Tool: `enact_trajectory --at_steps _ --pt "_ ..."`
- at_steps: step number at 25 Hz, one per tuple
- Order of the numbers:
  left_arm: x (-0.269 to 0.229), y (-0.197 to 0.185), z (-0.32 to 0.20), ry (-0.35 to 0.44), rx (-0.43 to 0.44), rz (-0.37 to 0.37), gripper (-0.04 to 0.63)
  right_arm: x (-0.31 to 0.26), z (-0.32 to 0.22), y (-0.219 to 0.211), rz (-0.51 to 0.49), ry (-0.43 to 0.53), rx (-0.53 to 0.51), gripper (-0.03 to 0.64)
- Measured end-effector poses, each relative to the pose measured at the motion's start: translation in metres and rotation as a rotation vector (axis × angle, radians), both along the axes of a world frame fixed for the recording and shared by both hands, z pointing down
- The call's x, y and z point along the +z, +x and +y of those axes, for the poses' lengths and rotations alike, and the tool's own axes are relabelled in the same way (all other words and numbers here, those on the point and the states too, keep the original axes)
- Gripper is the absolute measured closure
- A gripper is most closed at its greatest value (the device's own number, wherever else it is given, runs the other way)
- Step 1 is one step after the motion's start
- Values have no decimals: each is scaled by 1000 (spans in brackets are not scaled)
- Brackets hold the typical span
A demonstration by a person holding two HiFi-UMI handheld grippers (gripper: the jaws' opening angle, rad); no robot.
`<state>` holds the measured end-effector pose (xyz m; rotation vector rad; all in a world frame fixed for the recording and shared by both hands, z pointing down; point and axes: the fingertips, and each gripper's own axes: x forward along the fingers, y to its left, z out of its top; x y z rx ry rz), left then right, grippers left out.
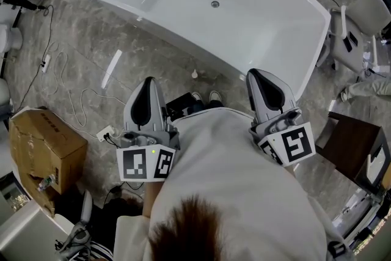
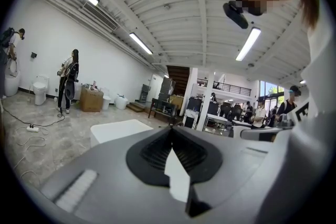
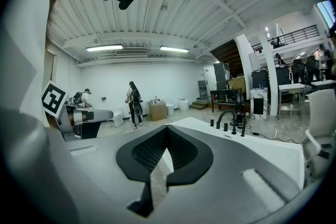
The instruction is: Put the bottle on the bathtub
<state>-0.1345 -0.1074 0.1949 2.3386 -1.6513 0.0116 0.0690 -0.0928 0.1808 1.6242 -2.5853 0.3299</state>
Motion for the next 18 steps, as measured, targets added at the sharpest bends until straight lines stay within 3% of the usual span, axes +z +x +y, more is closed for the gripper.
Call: enact_trajectory --at_steps 18 --pt "-1 -16 3 2 -25 33 546 3 9 -5 15 -14 4 618"
